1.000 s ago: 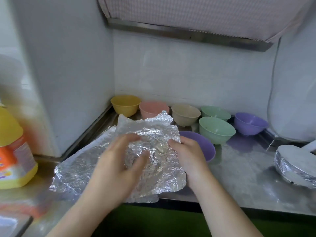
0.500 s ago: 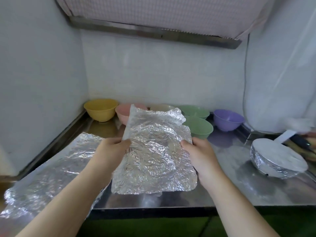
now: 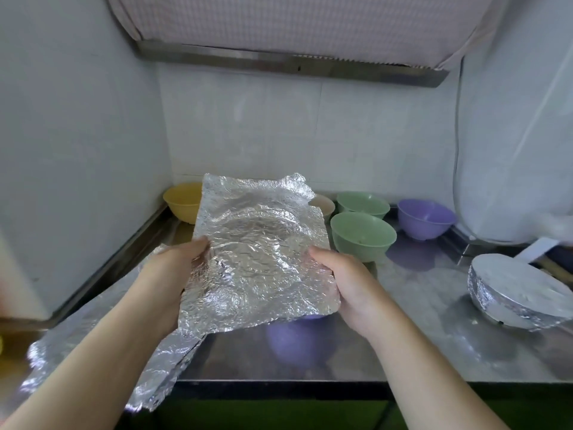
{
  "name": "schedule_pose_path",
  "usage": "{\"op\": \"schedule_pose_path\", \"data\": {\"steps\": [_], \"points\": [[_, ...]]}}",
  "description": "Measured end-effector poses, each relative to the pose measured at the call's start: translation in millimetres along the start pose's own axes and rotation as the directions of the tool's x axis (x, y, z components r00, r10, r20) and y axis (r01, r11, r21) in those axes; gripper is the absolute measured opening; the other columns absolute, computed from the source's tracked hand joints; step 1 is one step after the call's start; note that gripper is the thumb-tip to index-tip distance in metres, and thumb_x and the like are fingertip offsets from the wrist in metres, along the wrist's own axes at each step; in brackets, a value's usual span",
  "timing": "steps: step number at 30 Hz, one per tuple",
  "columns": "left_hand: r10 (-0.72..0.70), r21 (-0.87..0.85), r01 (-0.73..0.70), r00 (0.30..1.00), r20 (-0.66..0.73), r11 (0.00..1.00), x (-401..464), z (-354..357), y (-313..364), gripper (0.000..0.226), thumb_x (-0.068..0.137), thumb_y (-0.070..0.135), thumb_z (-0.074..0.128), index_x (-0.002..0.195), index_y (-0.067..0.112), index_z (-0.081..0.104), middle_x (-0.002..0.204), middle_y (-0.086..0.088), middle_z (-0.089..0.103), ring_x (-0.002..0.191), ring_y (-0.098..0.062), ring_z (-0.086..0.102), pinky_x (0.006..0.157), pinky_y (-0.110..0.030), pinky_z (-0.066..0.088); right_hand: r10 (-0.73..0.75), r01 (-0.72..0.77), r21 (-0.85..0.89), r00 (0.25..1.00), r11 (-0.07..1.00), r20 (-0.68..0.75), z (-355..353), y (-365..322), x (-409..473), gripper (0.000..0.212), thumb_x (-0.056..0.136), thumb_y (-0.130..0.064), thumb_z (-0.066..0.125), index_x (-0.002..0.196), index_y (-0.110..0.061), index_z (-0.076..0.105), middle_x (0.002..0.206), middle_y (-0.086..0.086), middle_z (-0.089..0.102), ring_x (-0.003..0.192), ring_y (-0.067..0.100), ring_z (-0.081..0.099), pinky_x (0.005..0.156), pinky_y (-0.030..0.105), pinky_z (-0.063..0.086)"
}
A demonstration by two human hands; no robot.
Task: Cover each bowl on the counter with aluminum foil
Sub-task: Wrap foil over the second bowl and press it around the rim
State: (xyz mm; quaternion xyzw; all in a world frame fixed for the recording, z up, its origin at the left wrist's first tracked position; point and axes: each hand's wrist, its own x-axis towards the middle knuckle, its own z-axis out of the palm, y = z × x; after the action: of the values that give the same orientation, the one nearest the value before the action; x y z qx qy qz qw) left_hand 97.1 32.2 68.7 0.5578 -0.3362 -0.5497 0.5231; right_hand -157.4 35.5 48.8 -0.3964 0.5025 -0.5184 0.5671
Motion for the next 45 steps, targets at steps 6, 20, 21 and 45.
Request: {"op": "schedule_pose_path", "data": {"steps": [6, 20, 21, 45], "points": [[0.039, 0.083, -0.046, 0.996, 0.086, 0.995, 0, 22, -16, 0.034, 0.09, 0.037, 0.08, 0.099, 0.005, 0.077, 0.106, -0.019, 0.076, 0.103, -0.033, 0.068, 0.102, -0.046, 0.047, 0.051, -0.055, 0.04, 0.994, 0.998, 0.1, -24, -9, -8, 0.026, 0.098, -0.002, 0.062, 0.122, 0.004, 0.073, 0.117, 0.024, 0.076, 0.1, 0.037, 0.076, 0.082, 0.042, 0.063], [0.14, 0.42, -0.152, 0.988, 0.059, 0.895, 42, 73, -50, 0.03, 0.094, 0.016, 0.06, 0.066, 0.006, 0.055, 0.057, -0.009, 0.047, 0.055, -0.024, 0.044, 0.047, -0.025, 0.034, -0.129, -0.039, -0.461, 0.936, 0.887, -0.328, -76, -2, 8, 0.031, 0.091, -0.02, 0.076, 0.064, -0.013, 0.063, 0.057, 0.009, 0.053, 0.043, 0.022, 0.05, 0.05, 0.029, 0.032], [0.126, 0.426, -0.146, 0.989, 0.074, 0.893, 45, 74, -52, 0.025, 0.09, 0.017, 0.062, 0.067, 0.009, 0.056, 0.057, -0.009, 0.047, 0.056, -0.024, 0.044, 0.052, -0.027, 0.033, -0.122, -0.054, -0.483, 0.938, 0.874, -0.325, -76, 1, 11, 0.032, 0.091, -0.018, 0.075, 0.062, -0.013, 0.061, 0.053, 0.006, 0.05, 0.038, 0.019, 0.047, 0.045, 0.026, 0.03], [-0.001, 0.375, -0.09, 0.972, 0.234, 0.923, 9, 64, -59, 0.026, 0.096, 0.021, 0.072, 0.09, -0.004, 0.07, 0.068, -0.016, 0.064, 0.065, -0.024, 0.055, 0.062, -0.034, 0.039, -0.063, -0.033, -0.291, 0.947, 0.956, -0.314, -92, 27, -10, 0.046, 0.074, -0.026, 0.084, 0.094, 0.011, 0.067, 0.095, 0.035, 0.071, 0.072, 0.039, 0.071, 0.073, 0.043, 0.05]]}}
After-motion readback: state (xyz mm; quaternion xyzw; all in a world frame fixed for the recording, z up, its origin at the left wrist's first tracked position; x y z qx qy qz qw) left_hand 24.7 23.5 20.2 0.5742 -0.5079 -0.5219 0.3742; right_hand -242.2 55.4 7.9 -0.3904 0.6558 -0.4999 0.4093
